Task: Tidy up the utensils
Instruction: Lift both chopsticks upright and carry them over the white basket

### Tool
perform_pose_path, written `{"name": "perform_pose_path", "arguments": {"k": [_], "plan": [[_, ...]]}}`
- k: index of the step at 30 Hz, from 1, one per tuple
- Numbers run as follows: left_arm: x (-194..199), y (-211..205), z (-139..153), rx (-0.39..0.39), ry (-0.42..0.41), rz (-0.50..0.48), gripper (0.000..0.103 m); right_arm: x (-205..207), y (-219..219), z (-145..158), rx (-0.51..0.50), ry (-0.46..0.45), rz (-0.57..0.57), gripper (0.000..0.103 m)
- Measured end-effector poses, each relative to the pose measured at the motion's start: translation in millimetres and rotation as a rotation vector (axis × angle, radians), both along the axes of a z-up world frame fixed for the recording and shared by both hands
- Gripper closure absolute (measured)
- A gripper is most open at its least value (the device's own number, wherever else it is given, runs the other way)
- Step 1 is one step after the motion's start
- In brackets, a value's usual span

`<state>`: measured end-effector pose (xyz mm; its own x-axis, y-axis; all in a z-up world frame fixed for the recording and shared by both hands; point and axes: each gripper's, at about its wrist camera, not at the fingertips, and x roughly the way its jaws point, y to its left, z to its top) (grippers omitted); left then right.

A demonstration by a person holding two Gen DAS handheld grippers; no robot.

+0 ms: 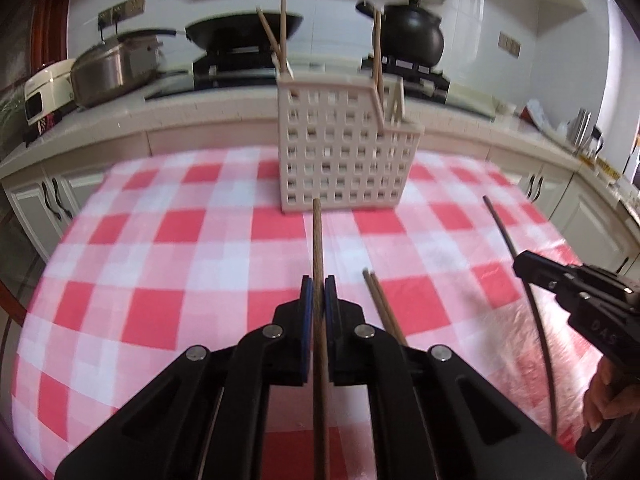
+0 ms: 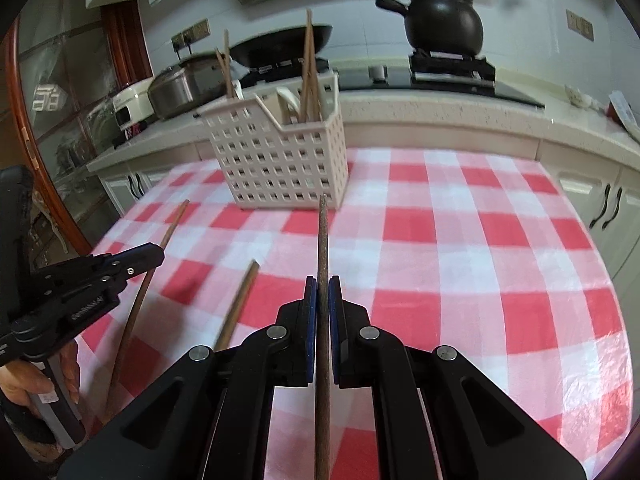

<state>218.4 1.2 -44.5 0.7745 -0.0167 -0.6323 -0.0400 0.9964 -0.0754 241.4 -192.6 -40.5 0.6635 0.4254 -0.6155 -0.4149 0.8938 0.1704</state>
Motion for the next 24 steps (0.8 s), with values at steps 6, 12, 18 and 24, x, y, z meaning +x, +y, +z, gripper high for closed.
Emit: {"name": "perform_pose_path", "arguments": {"k": [6,12,18,24], "plan": [[-12.9,5.8,31.3,0.007,-0.079,-0.012,0.097,-0.8,9.4,23.5,0.008,-0.061,0.009,0.097],[-32.3,5.5,61.3,0.022,-0.173,-0.025,0.097,-9.5,18.0,51.5,0.011,-0.134,0.024,0.097],[-46.3,3.6,81.5,0.049,-0.252,-0.023,0.097,-17.1,19.5,69.7,0.016,-0.183,0.029,0.097],[-53.3,3.7,89.4,0.045,-0.287,-0.029,0.097,-25.3,22.7,86.5,0.014,-0.230,0.040,0.097]]}}
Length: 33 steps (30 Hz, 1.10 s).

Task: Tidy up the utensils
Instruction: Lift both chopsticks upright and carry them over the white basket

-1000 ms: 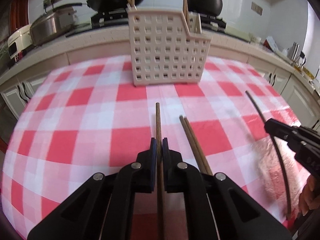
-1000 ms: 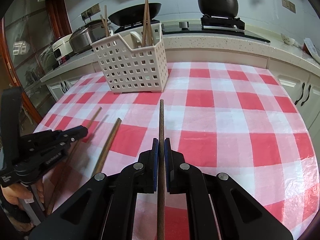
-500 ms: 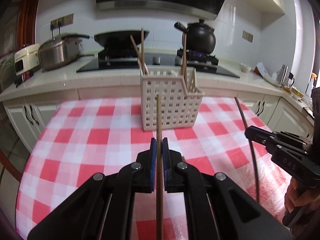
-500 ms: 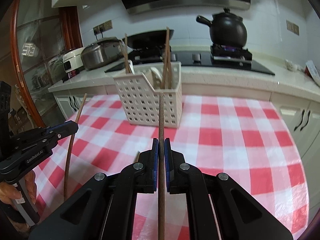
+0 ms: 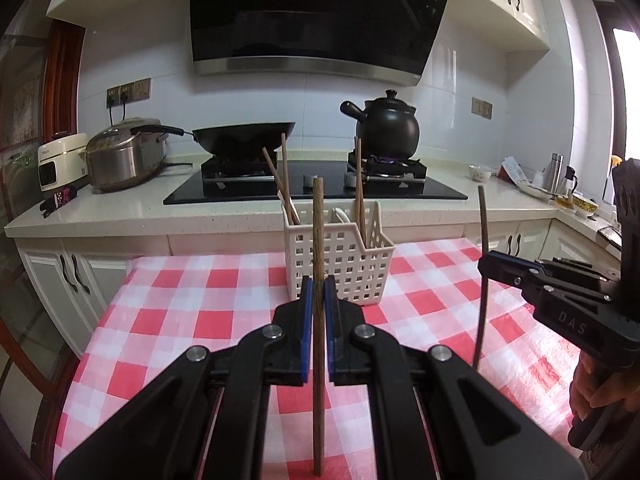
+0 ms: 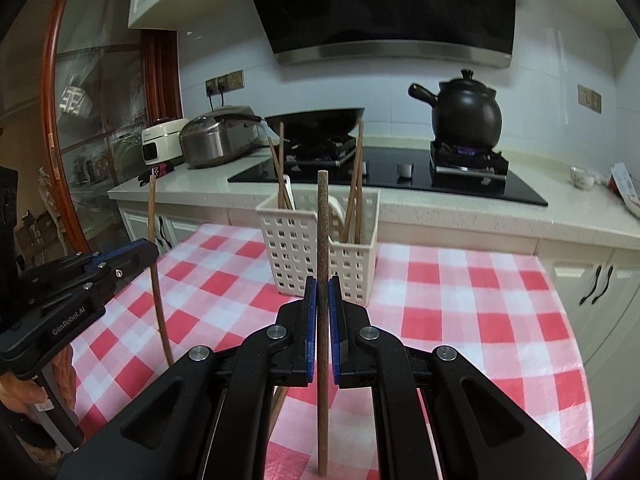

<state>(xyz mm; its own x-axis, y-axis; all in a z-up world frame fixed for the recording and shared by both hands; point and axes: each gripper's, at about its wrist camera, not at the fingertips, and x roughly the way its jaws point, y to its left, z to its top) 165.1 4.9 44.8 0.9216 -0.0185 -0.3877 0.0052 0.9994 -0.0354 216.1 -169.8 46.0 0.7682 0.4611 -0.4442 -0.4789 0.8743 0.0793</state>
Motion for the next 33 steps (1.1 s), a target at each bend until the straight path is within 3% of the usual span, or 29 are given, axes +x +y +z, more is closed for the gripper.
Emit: {"name": "perform_pose_path", "arguments": {"k": [20,33], "plan": [[8.8,2.1,32.5,0.025,-0.098,0.002,0.097,12.0,20.5,32.5,-0.024,-0.088,0.011,0.097],[38.1,10.2,76.6,0.029,-0.196,0.030,0.097,41.7,27.6,70.3,-0.002,-0.181,0.009,0.097]]}}
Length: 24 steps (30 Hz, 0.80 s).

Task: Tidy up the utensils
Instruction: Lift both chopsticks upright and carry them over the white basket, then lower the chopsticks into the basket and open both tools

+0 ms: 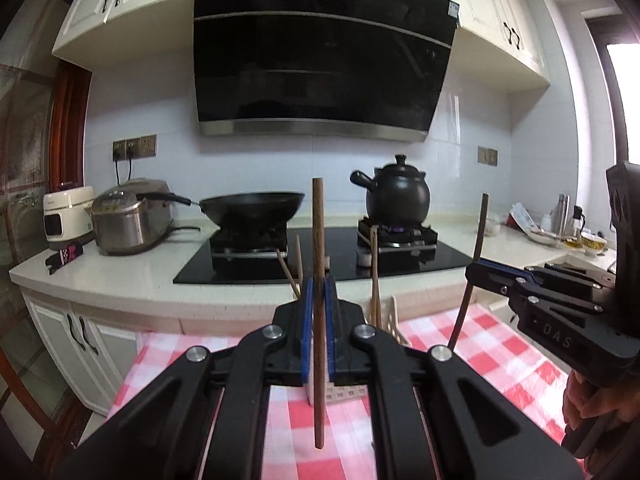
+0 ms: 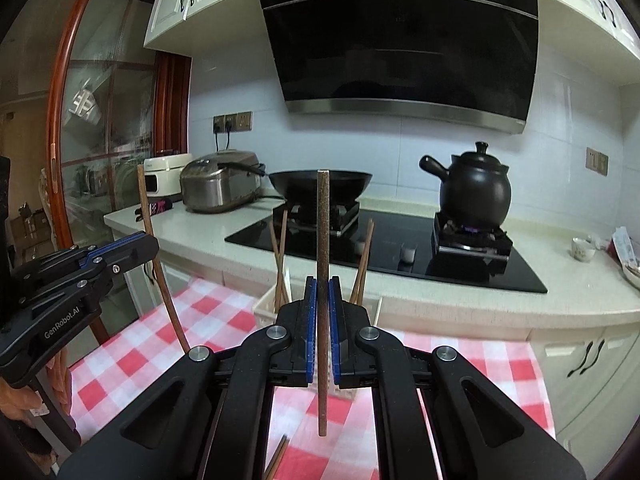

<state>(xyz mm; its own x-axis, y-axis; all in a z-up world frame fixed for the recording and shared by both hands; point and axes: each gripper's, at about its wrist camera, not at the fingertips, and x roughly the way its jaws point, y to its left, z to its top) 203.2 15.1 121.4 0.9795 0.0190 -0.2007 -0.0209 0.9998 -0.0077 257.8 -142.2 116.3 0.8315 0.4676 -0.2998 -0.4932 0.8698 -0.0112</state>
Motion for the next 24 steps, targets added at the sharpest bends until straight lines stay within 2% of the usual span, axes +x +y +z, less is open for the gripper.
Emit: {"name": "perform_pose_path", "arguments": {"k": [10,16,24], "plan": [[29.8,2.5,37.3,-0.030,-0.098,0.014,0.097,25.9,-0.1,30.6,0.062,-0.074,0.007,0.097],[56.8,2.1,58.3,-0.026,-0.139,0.018,0.097,45.0,7.5,42.3,0.059,-0.107,0.007,0.097],[101.5,10.8,60.9,-0.056,-0.140,0.018,0.097,79.3,12.8,37.1,0.053,-0.101,-0.005,0.097]]}}
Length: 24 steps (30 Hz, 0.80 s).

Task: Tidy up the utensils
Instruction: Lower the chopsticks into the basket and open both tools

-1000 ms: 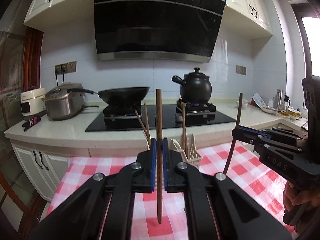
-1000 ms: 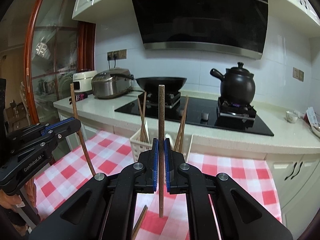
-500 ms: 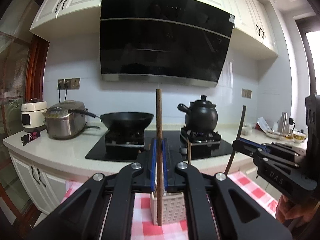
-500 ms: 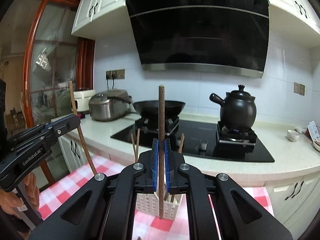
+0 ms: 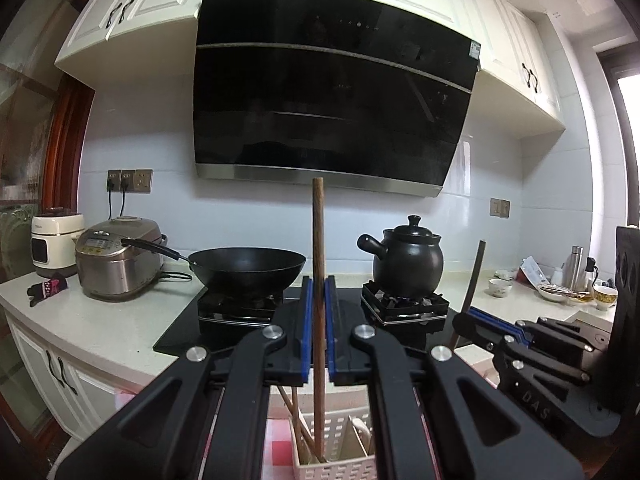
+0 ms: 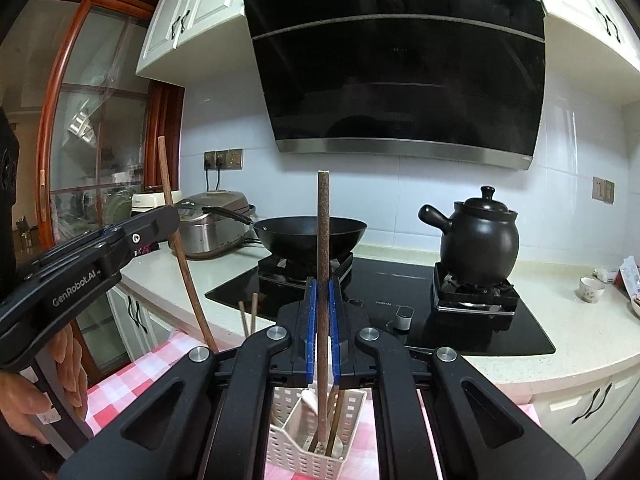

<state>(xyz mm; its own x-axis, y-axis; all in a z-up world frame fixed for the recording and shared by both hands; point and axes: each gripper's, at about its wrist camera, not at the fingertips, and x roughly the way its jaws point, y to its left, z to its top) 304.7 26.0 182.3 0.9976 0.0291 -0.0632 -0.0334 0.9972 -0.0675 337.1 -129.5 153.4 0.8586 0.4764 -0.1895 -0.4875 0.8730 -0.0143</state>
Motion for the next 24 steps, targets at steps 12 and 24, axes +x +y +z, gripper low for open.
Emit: {"name": "perform_pose_path", "arguments": {"k": [12,24], "plan": [[62.8,19.9,-70.5,-0.052,0.148,0.031,0.097,52.6,8.9,-55.4,-0.025,0.156,0.011,0.097],[61.8,39.4,-106.6,-0.062,0.220,0.080,0.083,63.1,5.4,-88.1,-0.021,0.265,-0.008,0.095]]}}
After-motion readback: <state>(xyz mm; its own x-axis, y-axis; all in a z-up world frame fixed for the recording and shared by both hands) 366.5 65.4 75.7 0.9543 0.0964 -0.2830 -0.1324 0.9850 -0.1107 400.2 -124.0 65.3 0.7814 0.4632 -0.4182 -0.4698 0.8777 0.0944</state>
